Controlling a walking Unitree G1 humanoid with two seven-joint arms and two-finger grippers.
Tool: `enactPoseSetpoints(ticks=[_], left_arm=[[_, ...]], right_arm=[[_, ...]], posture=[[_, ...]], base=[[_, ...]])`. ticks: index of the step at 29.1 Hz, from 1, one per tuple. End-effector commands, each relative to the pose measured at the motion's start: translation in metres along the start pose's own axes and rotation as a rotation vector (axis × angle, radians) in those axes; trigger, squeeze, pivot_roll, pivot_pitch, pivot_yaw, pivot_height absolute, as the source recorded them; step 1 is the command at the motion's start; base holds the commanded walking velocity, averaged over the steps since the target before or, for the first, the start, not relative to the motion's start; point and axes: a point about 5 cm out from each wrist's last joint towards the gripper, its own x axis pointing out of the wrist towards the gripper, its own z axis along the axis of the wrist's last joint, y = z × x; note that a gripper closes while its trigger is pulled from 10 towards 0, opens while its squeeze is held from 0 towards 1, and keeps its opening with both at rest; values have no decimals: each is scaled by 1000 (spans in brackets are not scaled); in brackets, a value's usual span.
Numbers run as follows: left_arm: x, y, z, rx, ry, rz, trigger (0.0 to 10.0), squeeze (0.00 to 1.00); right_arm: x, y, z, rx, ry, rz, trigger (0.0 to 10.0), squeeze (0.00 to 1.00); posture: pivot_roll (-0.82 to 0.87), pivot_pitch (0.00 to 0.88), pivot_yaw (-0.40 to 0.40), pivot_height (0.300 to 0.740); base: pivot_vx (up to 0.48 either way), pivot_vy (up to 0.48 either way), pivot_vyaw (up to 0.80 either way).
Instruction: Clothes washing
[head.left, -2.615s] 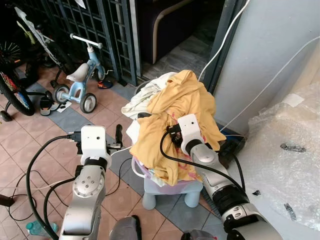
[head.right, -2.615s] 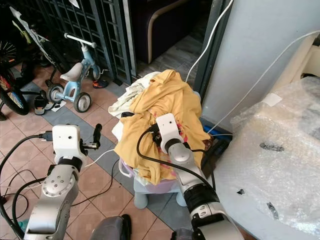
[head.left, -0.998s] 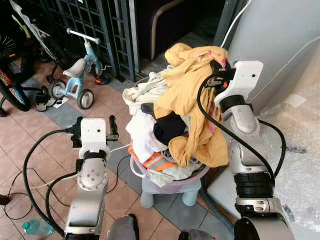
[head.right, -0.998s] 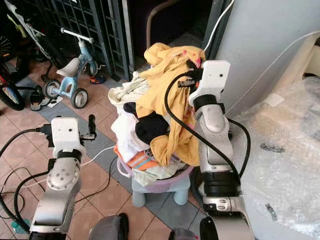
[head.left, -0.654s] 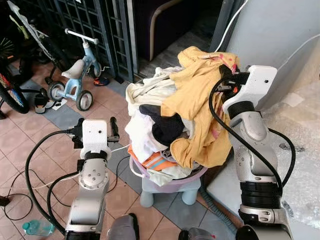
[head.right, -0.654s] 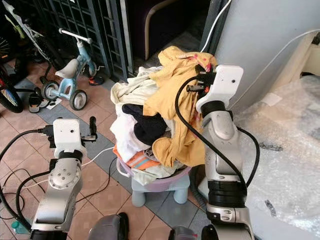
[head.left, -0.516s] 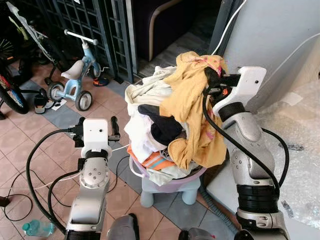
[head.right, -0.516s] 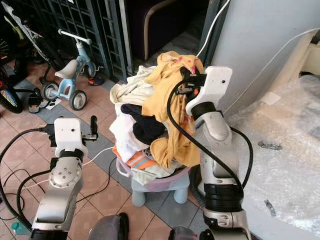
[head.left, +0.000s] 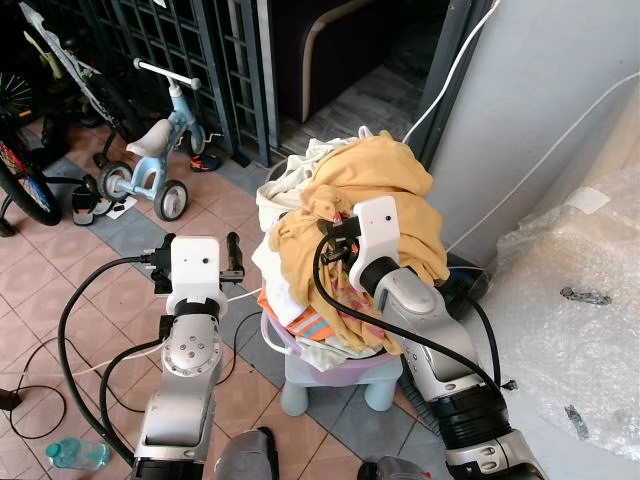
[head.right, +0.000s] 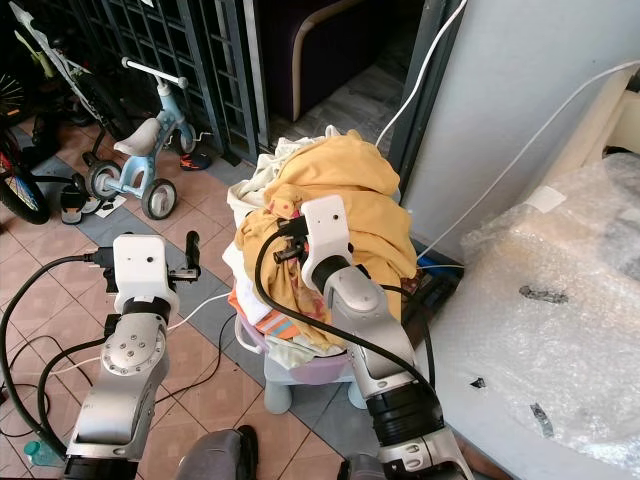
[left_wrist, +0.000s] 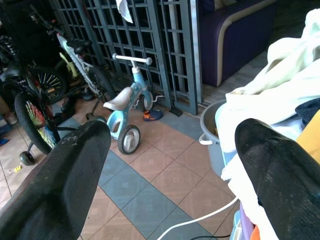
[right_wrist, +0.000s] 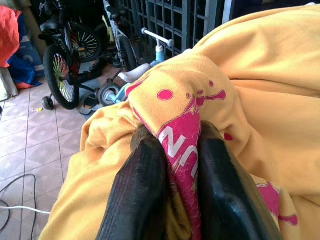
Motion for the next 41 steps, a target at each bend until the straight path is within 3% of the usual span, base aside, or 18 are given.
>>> enactPoseSetpoints(ticks=[1,5,6,7,8,9,15,19,24,36,41], left_arm=[[-2,-2,-2,-7,10,-13,10000,0],[-1,-4,-2,-8,11,-27,10000,0],[0,-5,-2,-8,10,-32,10000,0],[0,-5,-2,-8,10,-33,10000,0],[0,-5,-2,-8,11,-33,10000,0],[0,-5,-2,-8,11,-33,10000,0],[1,-3,-2,-7,10,-27,10000,0],[2,-3,-2,-6,9,-25,10000,0],[2,-3,-2,-6,8,-25,10000,0],[2,-7,0,-38,6,-80,10000,0],[1,-8,0,-40,7,-76,10000,0]], right_arm=[[-2,-9,-2,-6,-7,-52,10000,1000],[-6,-23,6,-46,-61,-121,10000,1000],[-10,-29,7,-32,-76,-130,10000,0],[-12,-31,6,-34,-74,-139,2471,0],[-13,-34,5,-41,-70,-149,2471,0],[-15,-35,5,-21,-81,-158,0,0],[-21,-38,13,49,-161,-172,0,0],[-25,-31,34,141,-277,-69,0,0],[-25,-30,36,157,-289,-50,0,0],[-14,0,132,212,-561,215,0,0],[-13,-3,144,193,-602,200,0,0]], posture=[[101,70,3,740],[92,69,7,740],[89,69,10,740],[87,69,12,740],[87,69,13,740],[86,70,14,740],[89,70,14,740],[86,68,15,740],[86,68,15,740],[84,67,16,740],[88,67,9,740]], base=[[0,0,0],[0,0,0],[0,0,0],[0,0,0],[0,0,0],[0,0,0],[0,0,0],[0,0,0],[0,0,0],[0,0,0],[0,0,0]])
